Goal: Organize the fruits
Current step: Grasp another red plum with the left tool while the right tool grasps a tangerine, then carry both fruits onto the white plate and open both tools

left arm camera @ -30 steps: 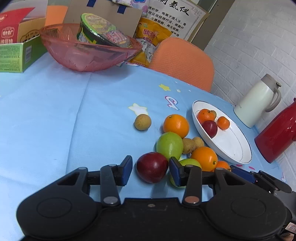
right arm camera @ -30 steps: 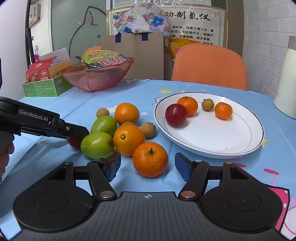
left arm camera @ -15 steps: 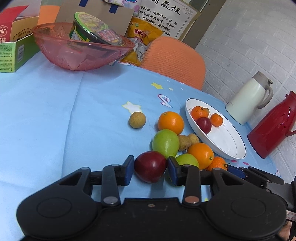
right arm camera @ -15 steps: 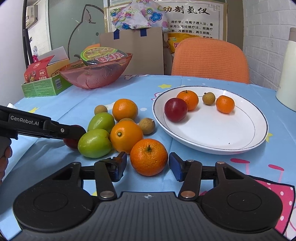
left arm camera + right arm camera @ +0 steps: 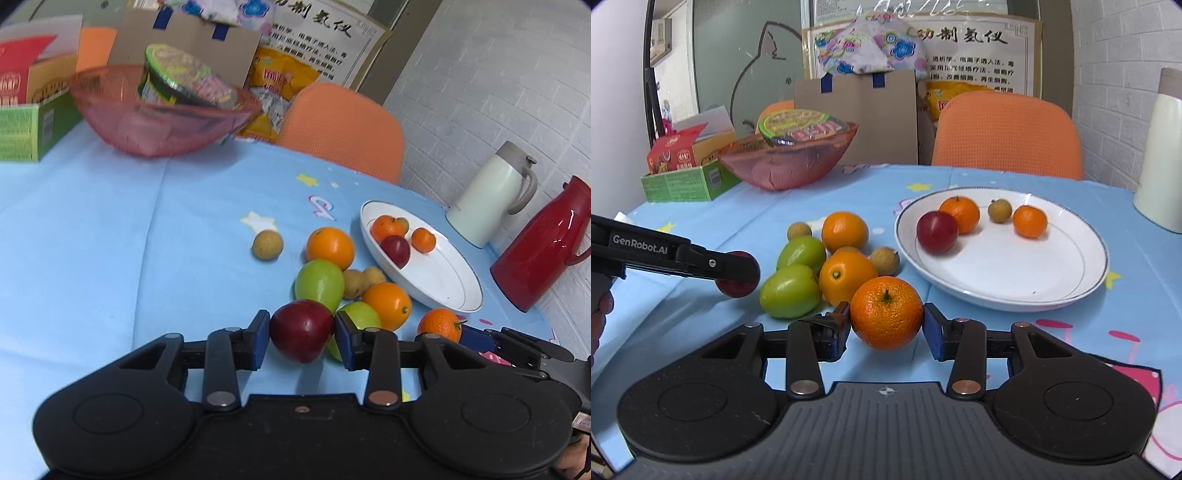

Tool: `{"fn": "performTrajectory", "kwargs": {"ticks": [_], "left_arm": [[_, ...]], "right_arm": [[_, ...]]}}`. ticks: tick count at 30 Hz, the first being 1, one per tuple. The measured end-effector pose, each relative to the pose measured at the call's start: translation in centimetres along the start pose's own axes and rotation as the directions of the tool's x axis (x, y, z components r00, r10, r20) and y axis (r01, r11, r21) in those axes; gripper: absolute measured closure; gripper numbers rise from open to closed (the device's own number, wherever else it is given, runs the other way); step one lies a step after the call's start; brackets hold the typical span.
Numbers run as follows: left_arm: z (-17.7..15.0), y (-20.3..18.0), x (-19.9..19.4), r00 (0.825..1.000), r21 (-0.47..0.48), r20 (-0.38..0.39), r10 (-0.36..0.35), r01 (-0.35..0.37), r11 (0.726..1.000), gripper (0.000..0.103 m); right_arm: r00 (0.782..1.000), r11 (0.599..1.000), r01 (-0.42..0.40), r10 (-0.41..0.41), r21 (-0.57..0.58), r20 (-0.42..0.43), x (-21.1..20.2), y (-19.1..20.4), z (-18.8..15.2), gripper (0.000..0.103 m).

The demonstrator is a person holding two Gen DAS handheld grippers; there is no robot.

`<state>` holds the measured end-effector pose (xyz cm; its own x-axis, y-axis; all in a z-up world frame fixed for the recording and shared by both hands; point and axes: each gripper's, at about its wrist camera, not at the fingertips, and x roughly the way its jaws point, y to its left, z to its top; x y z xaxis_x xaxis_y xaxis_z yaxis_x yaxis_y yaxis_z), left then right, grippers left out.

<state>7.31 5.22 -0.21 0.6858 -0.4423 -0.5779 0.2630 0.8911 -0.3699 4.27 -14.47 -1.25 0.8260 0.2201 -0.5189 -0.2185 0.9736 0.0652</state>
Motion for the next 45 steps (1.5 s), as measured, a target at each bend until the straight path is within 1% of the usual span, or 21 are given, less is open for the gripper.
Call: {"fn": "performTrajectory", "kwargs": {"ticks": [3, 6, 9, 12, 15, 19, 23, 26, 33, 37, 45], "left_arm": [[0.8, -1.4, -1.1, 0.999, 0.034, 0.031, -0.013, 0.012, 0.999, 0.008], [2.0, -3.5, -1.7, 0.997, 0.073, 0.052, -0.056, 0.052, 0.996, 0.008], [3.1, -5.8, -1.4, 0.994, 0.111, 0.062, -0.093, 0.086, 0.990, 0.008], [4.3, -8.2, -0.4, 0.990, 0.148, 0.066, -0.122, 0.111, 0.983, 0.008], [5.2, -10.3, 1.3, 0.989, 0.172, 0.056, -0.135, 0.124, 0.977, 0.008], [6.1, -12.2, 4.2, 0.988, 0.186, 0.026, -0.153, 0.146, 0.972, 0.008], [6.8, -13.7, 7.3, 0.989, 0.196, 0.002, -0.146, 0.143, 0.970, 0.008], [7.1, -14.4, 9.5, 0.991, 0.210, -0.011, -0.134, 0.134, 0.969, 0.008], [7.5, -15.1, 13.7, 0.997, 0.239, -0.036, -0.072, 0.079, 0.968, 0.008], [7.3, -15.0, 15.1, 0.997, 0.251, -0.053, -0.064, 0.075, 0.965, 0.008], [6.8, -15.3, 16.6, 0.996, 0.271, -0.073, -0.048, 0.066, 0.960, 0.008]], "right_arm": [[0.999, 1.000, 0.011, -0.011, -0.003, 0.039, -1.1, -0.5, 0.7, 0.030], [0.996, 0.999, 0.031, -0.031, -0.008, 0.079, -2.2, -1.2, 1.6, 0.030], [0.992, 0.998, 0.063, -0.061, -0.013, 0.112, -3.0, -2.3, 2.6, 0.030], [0.985, 0.995, 0.102, -0.099, -0.015, 0.138, -3.5, -3.6, 3.5, 0.030], [0.978, 0.990, 0.142, -0.138, -0.015, 0.155, -3.6, -5.1, 4.2, 0.030], [0.971, 0.983, 0.186, -0.183, -0.006, 0.151, -3.1, -7.2, 4.6, 0.030], [0.969, 0.978, 0.207, -0.205, 0.000, 0.139, -2.0, -9.0, 4.6, 0.030], [0.971, 0.978, 0.211, -0.208, -0.008, 0.119, -0.8, -9.8, 4.6, 0.030], [0.978, 0.979, 0.201, -0.198, -0.047, 0.063, 2.5, -10.8, 4.2, 0.030], [0.981, 0.980, 0.193, -0.191, -0.048, 0.043, 3.6, -11.3, 4.1, 0.031], [0.983, 0.981, 0.184, -0.183, -0.058, 0.024, 4.9, -11.6, 4.0, 0.031]]}}
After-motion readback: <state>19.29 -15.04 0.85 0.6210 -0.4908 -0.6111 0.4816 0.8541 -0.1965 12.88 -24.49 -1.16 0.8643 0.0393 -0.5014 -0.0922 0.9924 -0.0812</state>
